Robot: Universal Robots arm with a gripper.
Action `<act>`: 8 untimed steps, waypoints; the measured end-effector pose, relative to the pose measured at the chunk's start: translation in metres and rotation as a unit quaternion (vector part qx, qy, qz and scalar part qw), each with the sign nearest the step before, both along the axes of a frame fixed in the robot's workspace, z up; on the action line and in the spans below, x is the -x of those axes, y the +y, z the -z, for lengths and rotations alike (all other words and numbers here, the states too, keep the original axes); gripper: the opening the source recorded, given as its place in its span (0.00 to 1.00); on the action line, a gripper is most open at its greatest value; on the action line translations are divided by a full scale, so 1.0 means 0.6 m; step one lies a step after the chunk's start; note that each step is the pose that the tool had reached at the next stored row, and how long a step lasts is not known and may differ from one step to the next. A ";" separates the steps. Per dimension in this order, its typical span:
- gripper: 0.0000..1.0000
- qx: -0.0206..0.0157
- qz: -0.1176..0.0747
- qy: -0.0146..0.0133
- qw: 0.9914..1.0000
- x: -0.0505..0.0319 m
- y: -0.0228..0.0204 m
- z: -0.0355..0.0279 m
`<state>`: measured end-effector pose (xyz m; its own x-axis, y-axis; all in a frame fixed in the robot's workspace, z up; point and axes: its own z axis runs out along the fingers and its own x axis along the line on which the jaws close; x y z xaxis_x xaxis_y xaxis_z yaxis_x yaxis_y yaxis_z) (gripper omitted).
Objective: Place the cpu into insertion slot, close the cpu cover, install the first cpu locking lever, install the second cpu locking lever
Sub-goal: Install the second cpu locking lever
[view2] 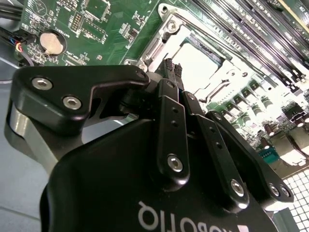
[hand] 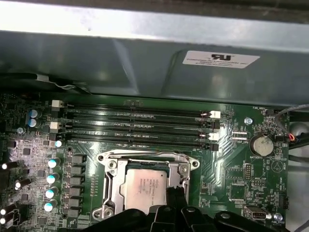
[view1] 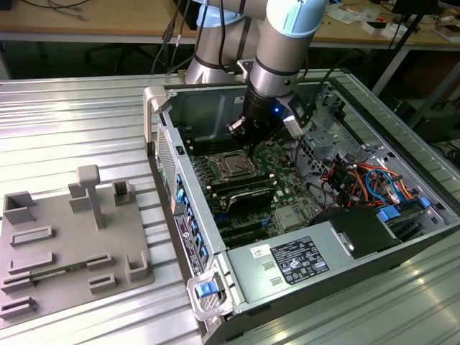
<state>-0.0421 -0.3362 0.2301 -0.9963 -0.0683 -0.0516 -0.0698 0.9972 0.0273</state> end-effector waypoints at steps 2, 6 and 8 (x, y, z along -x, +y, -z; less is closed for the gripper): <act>0.11 0.000 0.000 0.001 1.000 -0.004 -0.0001 0.000; 0.11 0.000 0.001 0.003 1.000 -0.012 -0.0004 0.000; 0.11 0.000 0.001 0.003 1.000 -0.012 -0.0013 -0.001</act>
